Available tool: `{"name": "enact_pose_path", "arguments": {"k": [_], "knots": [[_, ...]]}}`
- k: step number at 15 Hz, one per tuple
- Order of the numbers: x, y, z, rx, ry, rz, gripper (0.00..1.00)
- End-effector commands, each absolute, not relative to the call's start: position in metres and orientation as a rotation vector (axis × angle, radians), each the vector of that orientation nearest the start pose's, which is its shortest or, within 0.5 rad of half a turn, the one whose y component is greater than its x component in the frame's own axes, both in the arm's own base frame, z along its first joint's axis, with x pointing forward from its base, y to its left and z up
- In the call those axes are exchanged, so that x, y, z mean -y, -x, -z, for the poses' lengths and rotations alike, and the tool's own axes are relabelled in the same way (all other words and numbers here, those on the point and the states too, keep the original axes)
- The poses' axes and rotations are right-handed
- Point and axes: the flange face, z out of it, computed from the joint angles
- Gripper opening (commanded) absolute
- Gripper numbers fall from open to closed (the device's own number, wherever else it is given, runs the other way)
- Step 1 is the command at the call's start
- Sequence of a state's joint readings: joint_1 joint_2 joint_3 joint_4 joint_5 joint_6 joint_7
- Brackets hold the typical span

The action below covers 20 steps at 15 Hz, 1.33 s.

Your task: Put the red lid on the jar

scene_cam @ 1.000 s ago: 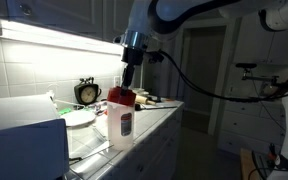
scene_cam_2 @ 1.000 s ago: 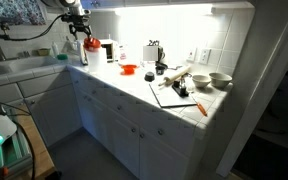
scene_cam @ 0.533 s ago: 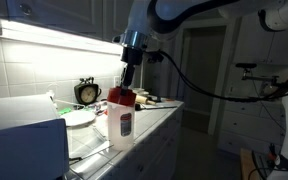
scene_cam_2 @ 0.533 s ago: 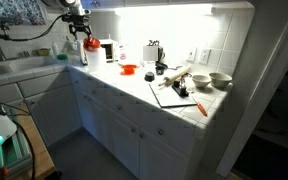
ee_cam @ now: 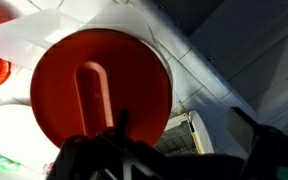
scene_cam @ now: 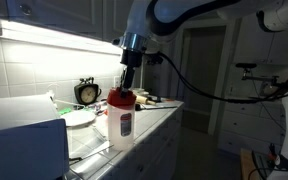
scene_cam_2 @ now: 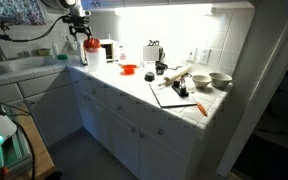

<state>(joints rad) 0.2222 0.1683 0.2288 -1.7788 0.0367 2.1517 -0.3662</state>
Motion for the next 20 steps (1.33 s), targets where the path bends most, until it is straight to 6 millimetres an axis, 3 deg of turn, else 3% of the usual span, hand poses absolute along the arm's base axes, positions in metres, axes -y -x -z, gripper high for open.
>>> {"name": "enact_pose_path", "arguments": {"k": [1,5,14,20], "knots": [[-0.268,-0.571,-0.482,1.197,2.801,0.286,1.0],[-0.271,-0.571,-0.491,1.201,2.76,0.335,1.0],[-0.276,-0.573,-0.487,1.229,2.708,0.368,1.0],[-0.262,-0.564,-0.517,1.111,2.748,0.546,1.0]]}}
